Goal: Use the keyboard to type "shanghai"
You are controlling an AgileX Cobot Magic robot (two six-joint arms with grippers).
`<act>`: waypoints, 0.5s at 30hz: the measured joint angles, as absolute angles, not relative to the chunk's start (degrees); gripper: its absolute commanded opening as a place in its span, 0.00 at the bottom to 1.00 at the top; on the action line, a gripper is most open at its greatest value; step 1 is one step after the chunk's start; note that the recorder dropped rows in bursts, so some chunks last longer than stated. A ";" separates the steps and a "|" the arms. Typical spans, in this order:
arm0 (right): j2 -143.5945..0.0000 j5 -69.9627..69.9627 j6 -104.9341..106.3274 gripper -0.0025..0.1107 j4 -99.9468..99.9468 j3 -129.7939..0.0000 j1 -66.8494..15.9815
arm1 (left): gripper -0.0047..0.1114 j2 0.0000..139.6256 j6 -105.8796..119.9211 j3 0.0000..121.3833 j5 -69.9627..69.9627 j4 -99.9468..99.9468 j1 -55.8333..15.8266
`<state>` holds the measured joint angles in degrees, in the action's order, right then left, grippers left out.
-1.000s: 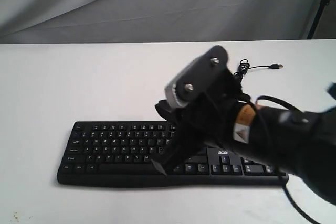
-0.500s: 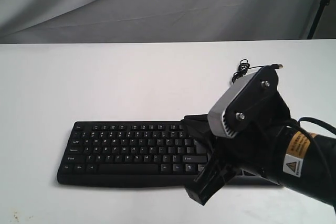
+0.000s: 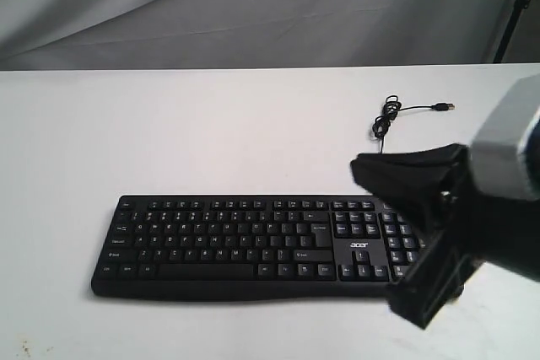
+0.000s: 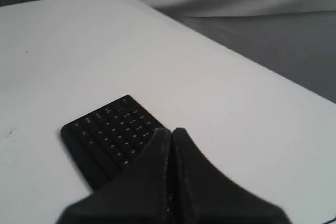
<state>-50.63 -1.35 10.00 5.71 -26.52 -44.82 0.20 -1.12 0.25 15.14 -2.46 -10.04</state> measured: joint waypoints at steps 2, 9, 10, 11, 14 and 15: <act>-45.20 0.65 9.99 0.02 5.71 -24.80 -40.30 | 0.04 0.20 -1.12 0.25 15.14 -2.46 -10.04; -24.07 1.82 9.64 0.02 5.71 -11.06 -25.97 | 0.04 0.20 -1.12 0.25 15.14 -2.46 -10.04; -22.93 0.85 9.64 0.02 5.71 -9.82 -25.84 | 0.04 0.20 -1.12 0.25 15.14 -2.46 -10.04; -22.63 0.00 9.64 0.02 5.71 -8.76 -25.84 | 0.04 0.20 -1.12 0.25 15.14 -2.46 -10.04; -22.25 -1.10 9.64 0.02 5.71 -7.60 -25.84 | 0.04 0.20 -1.12 0.25 15.14 -2.46 -10.04; -21.76 -1.10 9.64 0.02 5.71 -7.23 -25.65 | 0.04 0.20 -1.12 0.25 15.14 -2.46 -10.04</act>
